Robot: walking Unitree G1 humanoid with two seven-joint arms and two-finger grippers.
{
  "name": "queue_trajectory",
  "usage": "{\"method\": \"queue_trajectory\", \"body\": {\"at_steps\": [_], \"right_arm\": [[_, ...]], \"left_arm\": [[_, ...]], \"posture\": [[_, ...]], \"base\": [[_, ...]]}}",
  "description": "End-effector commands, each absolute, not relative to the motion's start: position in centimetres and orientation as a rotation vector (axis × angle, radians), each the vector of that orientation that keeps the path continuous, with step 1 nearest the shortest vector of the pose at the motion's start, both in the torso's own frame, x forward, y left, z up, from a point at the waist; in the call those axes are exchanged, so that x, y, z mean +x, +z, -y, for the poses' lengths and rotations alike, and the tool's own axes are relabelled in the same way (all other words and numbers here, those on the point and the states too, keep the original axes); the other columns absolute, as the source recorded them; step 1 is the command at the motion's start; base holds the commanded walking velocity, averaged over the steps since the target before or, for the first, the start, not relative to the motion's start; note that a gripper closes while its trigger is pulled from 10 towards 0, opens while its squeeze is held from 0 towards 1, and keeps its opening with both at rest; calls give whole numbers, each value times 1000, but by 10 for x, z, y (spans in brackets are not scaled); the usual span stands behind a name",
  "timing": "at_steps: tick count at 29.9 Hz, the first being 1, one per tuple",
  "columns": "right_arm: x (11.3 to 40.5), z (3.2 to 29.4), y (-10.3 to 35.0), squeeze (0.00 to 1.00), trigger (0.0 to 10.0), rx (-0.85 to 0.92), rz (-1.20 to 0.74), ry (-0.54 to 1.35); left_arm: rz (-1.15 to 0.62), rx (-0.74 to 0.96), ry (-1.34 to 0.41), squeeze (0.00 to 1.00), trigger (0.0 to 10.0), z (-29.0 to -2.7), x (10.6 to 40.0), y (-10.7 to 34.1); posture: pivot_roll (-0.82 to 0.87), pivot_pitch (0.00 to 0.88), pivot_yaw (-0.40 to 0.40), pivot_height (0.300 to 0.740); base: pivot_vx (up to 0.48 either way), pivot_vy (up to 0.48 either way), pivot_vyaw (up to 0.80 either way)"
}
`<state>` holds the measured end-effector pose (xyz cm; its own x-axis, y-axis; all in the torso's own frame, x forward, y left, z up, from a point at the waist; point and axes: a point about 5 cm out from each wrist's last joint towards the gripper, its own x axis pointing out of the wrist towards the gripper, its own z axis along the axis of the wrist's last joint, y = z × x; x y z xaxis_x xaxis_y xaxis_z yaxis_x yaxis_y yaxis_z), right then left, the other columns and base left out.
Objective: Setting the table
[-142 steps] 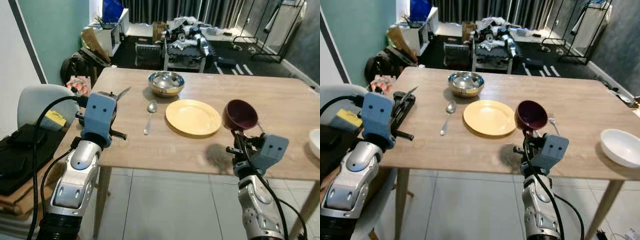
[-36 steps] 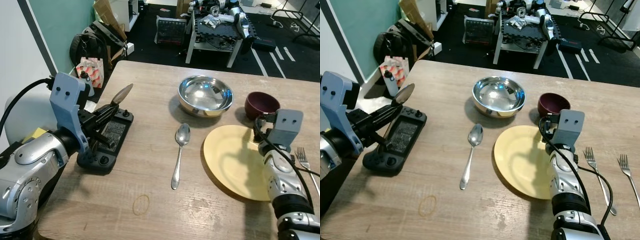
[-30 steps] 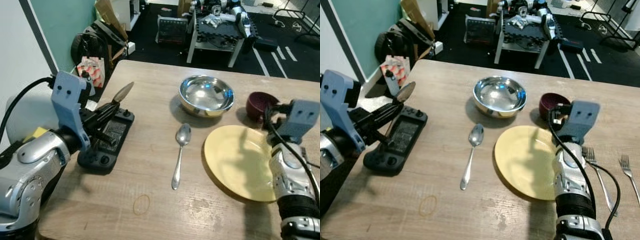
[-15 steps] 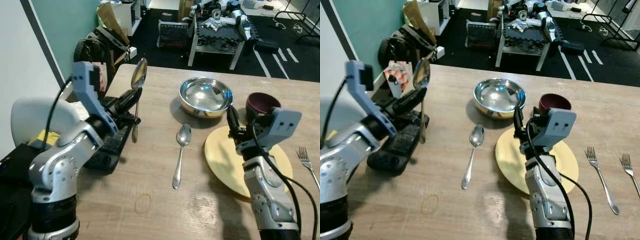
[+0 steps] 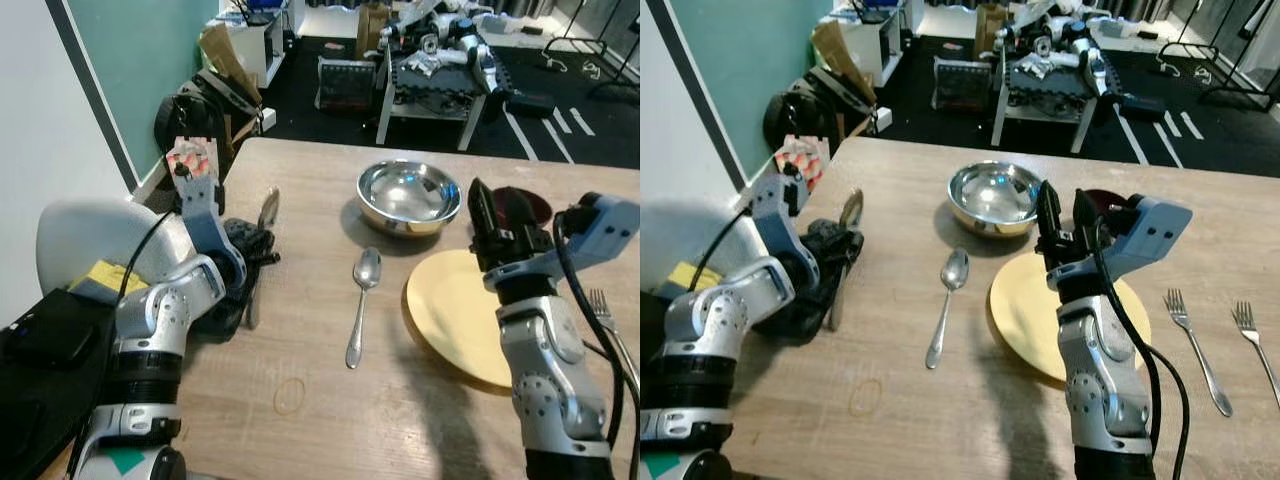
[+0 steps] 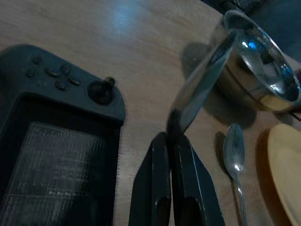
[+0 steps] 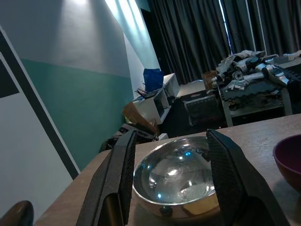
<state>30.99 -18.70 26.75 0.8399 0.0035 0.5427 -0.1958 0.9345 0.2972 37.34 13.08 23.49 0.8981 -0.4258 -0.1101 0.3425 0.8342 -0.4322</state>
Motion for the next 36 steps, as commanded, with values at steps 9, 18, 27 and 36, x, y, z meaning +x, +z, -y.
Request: {"method": "queue_trajectory", "body": {"at_steps": [9, 18, 27, 36], "right_arm": [[309, 174, 257, 0, 10000, 380, 507, 145], [311, 169, 255, 0, 10000, 388, 485, 168], [310, 171, 257, 0, 10000, 381, 484, 165], [310, 170, 258, 0, 10000, 379, 485, 170]], "left_arm": [[-184, -537, -623, 0, 10000, -122, 355, 240], [-180, -631, -622, 1000, 10000, -118, 362, 231], [-176, -636, -642, 1000, 10000, -120, 362, 225], [-63, -396, -609, 0, 10000, -131, 352, 245]], "posture": [[130, 103, 93, 740], [117, 105, 82, 740], [107, 107, 79, 740], [109, 107, 78, 740]], "base": [[0, 0, 0], [0, 0, 0], [0, 0, 0], [0, 0, 0]]}}
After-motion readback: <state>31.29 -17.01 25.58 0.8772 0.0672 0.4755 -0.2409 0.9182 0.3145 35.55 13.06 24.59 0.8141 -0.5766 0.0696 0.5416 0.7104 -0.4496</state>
